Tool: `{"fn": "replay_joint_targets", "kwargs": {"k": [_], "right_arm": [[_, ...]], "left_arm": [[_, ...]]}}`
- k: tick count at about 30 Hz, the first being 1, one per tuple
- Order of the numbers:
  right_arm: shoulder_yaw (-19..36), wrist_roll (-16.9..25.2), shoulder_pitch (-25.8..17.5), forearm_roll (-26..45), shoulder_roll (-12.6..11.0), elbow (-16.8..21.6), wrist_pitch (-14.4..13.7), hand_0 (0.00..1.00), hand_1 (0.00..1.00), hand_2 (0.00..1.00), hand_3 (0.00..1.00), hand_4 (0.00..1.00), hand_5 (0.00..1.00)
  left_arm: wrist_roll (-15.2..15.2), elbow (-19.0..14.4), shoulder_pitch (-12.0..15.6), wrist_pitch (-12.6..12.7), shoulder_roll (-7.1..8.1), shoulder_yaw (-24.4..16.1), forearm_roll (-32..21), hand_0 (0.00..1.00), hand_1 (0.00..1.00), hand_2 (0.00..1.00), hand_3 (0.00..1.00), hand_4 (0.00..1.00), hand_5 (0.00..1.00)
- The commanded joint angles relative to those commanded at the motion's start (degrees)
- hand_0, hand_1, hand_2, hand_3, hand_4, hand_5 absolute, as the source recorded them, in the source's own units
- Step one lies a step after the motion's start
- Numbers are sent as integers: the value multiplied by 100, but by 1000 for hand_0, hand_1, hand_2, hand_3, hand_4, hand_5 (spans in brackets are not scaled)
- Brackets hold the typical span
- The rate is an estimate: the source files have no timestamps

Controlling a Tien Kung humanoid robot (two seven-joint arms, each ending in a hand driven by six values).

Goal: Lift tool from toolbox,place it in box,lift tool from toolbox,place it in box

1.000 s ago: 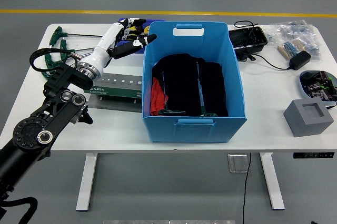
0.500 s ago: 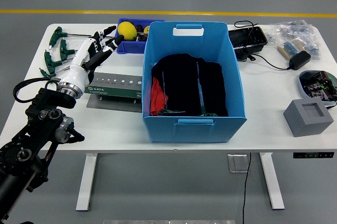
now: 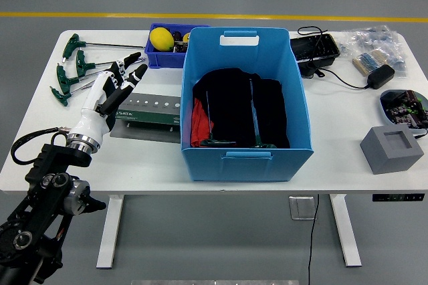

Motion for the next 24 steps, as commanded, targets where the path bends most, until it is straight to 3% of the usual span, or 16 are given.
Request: {"fn": "replay_joint_targets", "kwargs": {"k": [10,17,24], "right_arm": [[203,18,-9,-87,-9,0,-7,692,682,731,583,793,719],[1240,-80,-78,-842,83,0,-74,692,681,731,583,793,717],[2794,-174,-185,-1877,272,0,-214,695,686,729,583,793,716]], "left_arm": [[-12,-161,166,-72,21,-7,245,817,817,916,807,888,621],[-30,-111,164,-81,-90,-57,266,816,817,914,807,889,623],[-14,-61,187,-78,-137,-35,301,814,815,912,805,892,643]]}}
